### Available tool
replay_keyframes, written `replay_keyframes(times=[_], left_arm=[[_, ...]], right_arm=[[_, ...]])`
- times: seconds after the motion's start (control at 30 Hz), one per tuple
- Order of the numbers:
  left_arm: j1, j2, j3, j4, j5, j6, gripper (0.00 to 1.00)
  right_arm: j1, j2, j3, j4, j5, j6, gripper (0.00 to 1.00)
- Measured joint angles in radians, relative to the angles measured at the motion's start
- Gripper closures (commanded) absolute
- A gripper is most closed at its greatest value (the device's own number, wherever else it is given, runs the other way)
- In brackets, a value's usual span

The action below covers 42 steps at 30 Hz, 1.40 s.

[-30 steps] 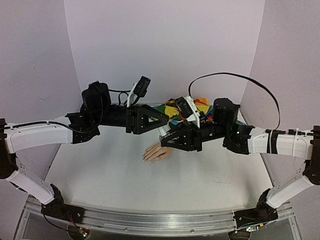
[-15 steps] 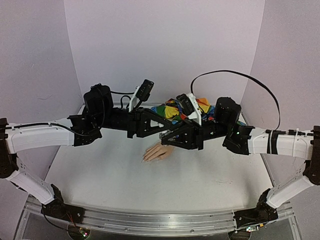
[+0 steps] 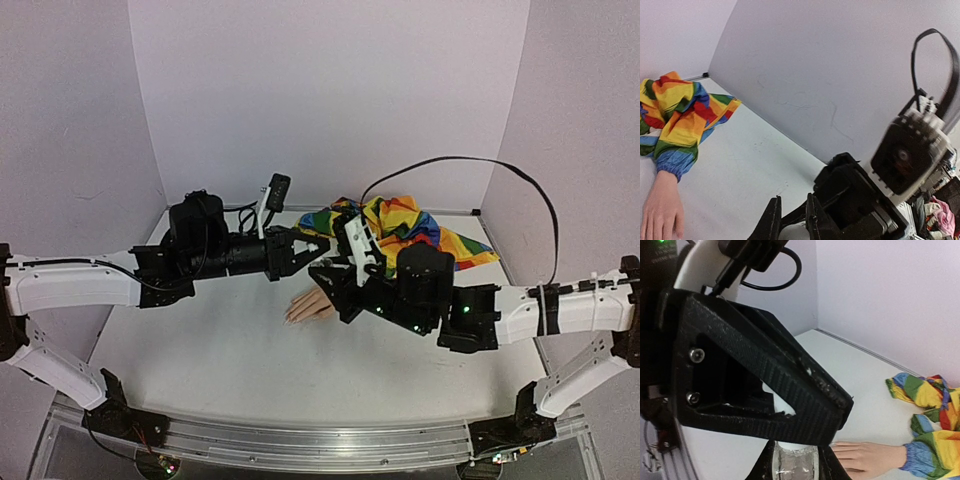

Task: Paint the nails

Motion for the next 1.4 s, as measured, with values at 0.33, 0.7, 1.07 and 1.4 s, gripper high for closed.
replay_keyframes(times=[0.33,0.7,1.07,1.4], left_arm=[[0.005,-0.004,-0.004,-0.072,-0.094,-0.025,0.57],[0.018,-0.127,-0.004,-0.117,0.046,0.044,0.22],[0.018,-0.08,0.038,-0.059,0.289,0.05,0.28],[0.005,-0.007,0.115,-0.002,0.421,0.034,0.55]], right_arm=[[-0.028,0.077,0.047,-0.013,-0.016,-0.114,1.0],[-0.36,0.014,0.056,-0.069,-0.856,0.078,1.0],[-0.352,0.019,0.066,0.111,-1.331,0.319,1.0],[-0.352,0.059,0.08,0.143,-1.387,0.363,1.0]])
